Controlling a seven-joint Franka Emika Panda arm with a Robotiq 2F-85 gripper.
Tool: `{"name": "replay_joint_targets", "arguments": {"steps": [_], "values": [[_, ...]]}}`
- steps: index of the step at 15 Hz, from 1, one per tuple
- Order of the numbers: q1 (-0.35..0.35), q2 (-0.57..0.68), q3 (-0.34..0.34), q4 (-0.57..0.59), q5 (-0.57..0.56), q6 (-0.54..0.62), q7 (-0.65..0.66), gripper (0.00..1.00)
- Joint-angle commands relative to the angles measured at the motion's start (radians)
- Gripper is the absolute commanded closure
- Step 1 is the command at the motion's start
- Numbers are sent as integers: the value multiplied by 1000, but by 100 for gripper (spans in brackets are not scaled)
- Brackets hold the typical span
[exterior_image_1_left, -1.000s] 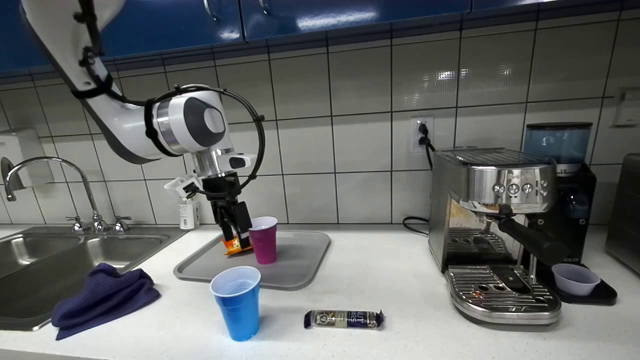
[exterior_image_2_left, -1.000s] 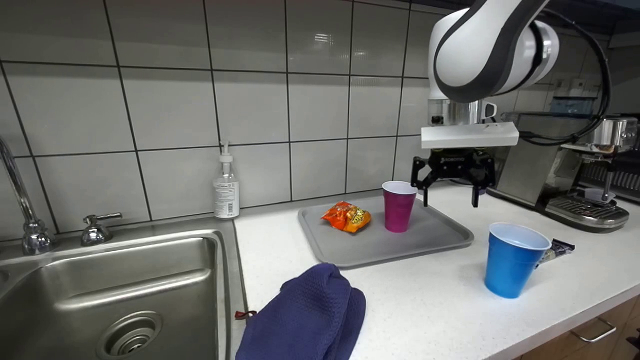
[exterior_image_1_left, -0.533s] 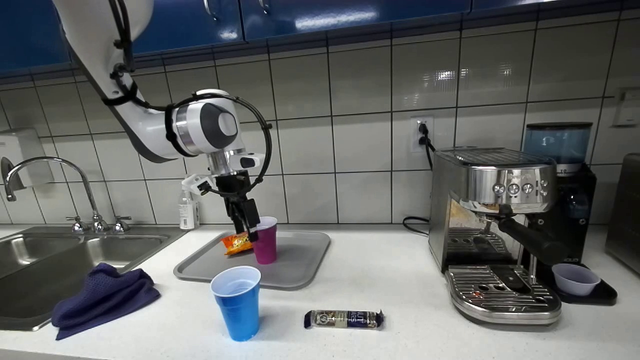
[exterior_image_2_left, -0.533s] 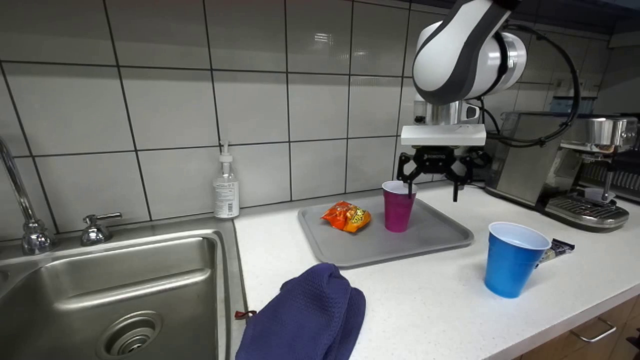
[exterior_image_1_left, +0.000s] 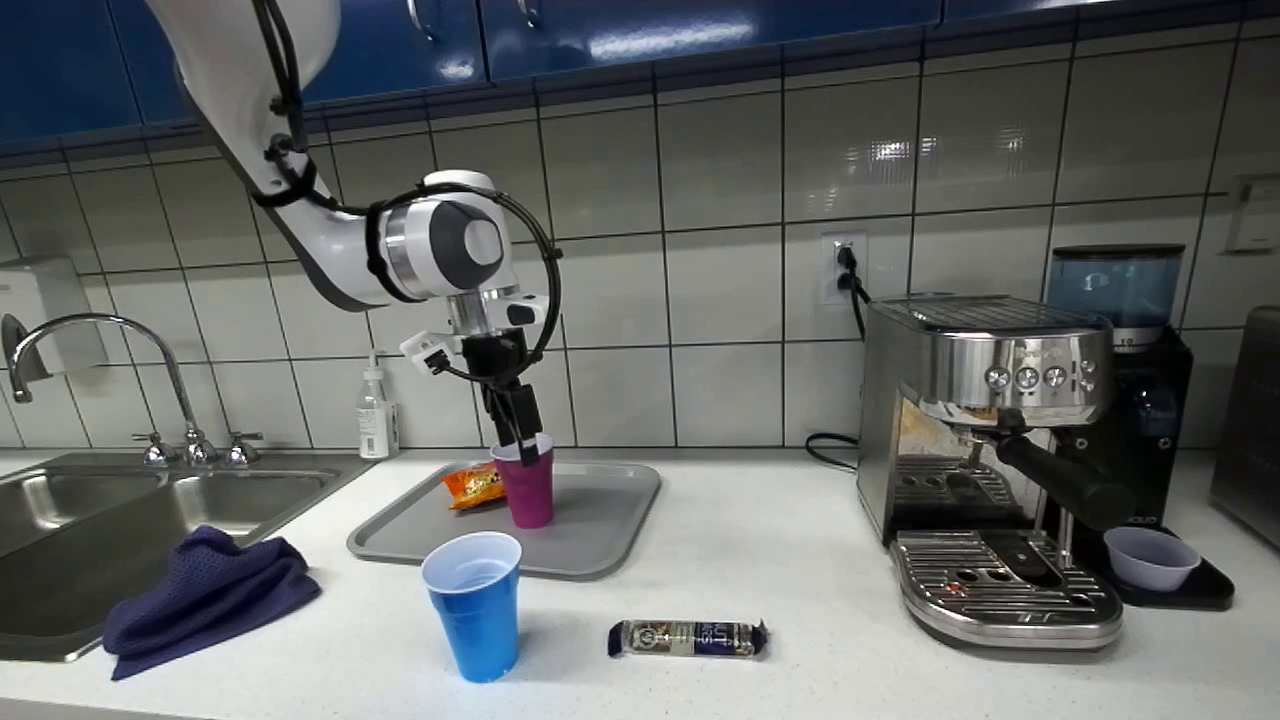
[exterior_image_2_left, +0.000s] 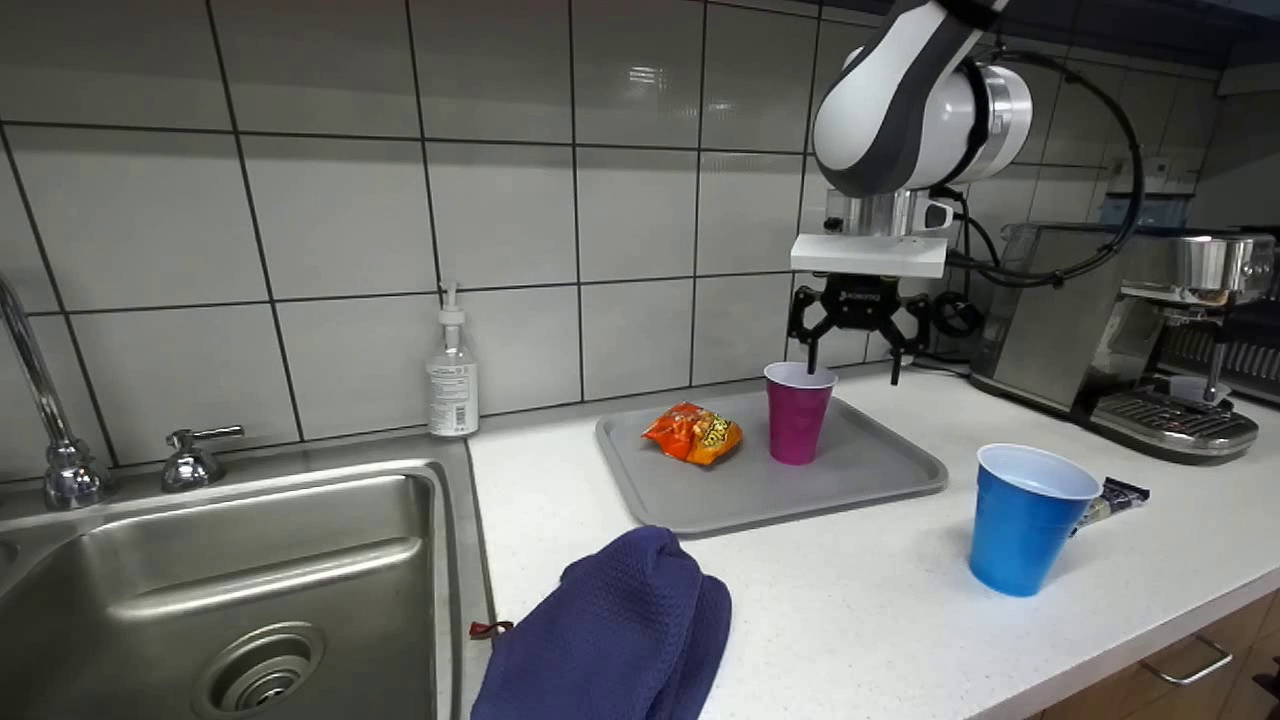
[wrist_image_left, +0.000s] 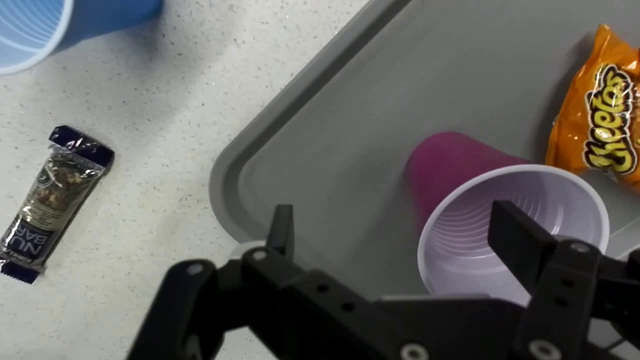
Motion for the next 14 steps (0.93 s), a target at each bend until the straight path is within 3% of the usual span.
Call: {"name": "replay_joint_targets", "arguments": {"steps": [1, 13, 14], "values": [[19, 51, -26, 77, 28, -37, 25, 0], [47, 132, -43, 138, 61, -40, 22, 0], [48, 132, -46, 136, 61, -38, 22, 13]]}}
